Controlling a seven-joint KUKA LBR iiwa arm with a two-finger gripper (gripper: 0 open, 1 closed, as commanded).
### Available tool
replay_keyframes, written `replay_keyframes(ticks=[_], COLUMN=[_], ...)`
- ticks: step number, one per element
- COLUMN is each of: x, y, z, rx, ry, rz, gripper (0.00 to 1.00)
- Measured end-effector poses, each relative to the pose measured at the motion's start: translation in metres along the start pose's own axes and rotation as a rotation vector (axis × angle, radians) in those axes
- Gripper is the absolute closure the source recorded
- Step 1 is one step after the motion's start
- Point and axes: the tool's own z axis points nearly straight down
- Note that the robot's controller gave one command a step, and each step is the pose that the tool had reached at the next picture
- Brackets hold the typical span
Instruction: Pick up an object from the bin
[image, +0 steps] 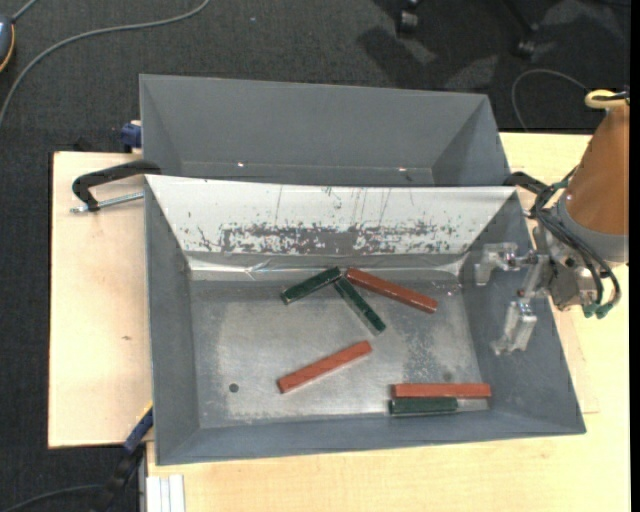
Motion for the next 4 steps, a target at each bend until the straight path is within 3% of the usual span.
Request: replay_keyframes(ticks=[1,2,3,4], x=[-0.020,-0.022,-0.022,0.010], y=[0.058,0.057,0.057,0.093], z=[0.169,0.165,0.165,0.165], rx=[-0.004,-0.001,-0.001,-0.002], ry=[0.006,0.000,0.000,0.001], rz=[-0.175,-0.173,-0.173,-0.246], gripper=[0.00,1.00,0.00,0.00])
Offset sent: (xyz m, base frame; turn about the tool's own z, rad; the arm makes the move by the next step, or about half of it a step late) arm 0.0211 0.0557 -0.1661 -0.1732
